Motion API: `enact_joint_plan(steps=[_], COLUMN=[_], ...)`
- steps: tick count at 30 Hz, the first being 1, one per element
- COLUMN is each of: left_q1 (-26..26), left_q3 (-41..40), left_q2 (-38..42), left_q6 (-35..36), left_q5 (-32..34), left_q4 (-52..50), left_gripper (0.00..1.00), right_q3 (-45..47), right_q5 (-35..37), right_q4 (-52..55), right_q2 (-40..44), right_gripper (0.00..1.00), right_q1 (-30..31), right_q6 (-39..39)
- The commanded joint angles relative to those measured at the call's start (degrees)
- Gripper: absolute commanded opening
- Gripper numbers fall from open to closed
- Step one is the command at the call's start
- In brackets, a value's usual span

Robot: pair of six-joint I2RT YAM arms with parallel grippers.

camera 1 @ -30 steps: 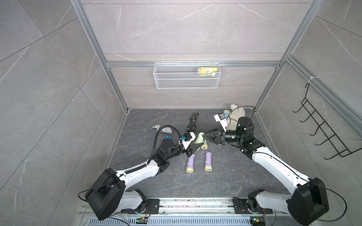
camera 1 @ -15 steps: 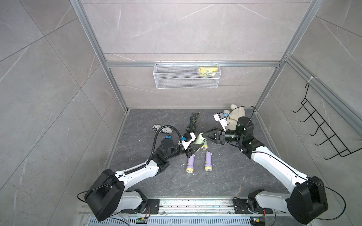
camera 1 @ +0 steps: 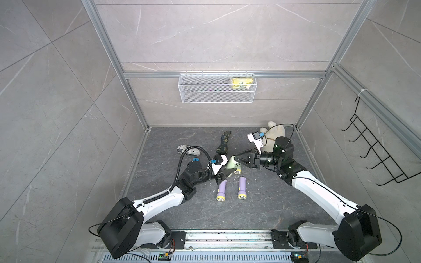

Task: Close the plug at the bottom of the flashlight
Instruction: Close the plug of the flashlight.

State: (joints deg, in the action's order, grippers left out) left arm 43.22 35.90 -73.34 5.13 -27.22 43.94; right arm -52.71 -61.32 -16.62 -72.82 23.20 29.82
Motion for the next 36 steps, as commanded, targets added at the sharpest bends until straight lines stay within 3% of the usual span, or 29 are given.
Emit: enact_joint_plan(steps=[1,12,18,24,36], left_q1=[-0.7,-3.1,-3.1,-2.8,-2.5], left_q3=[1.6,1.6,3.6,5.9,6.6], left_q2=[1.9,1.4,1.2,1.2,2.8], left_q6=[-1.7,-8.2,-7.7,-4.9,-2.4], left_q5=[-2.4,-6.1,-7.9,-9.1,-9.8], left_q4=[7.4,12.4,8.6,2.7,-1.2], left_gripper=[0.00,0.00,0.00,0.00,0.00], right_q3=[1.6,2.5,1.1,0.0,-1.3], right_q5=[-1.5,-1.6,0.0,0.2,1.8], right_q4=[0.9,-0.1,6.2,8.2,10.9], right_q2=[0.9,1.3,1.0,-0.8,-3.8], right_gripper=[0.39,0.40,0.36,0.25,0.25], right_q1=[1.3,1.6,2.3,3.0,4.4], right_q6=[-1.2,-1.2,-5.9,-7.6,-10.3])
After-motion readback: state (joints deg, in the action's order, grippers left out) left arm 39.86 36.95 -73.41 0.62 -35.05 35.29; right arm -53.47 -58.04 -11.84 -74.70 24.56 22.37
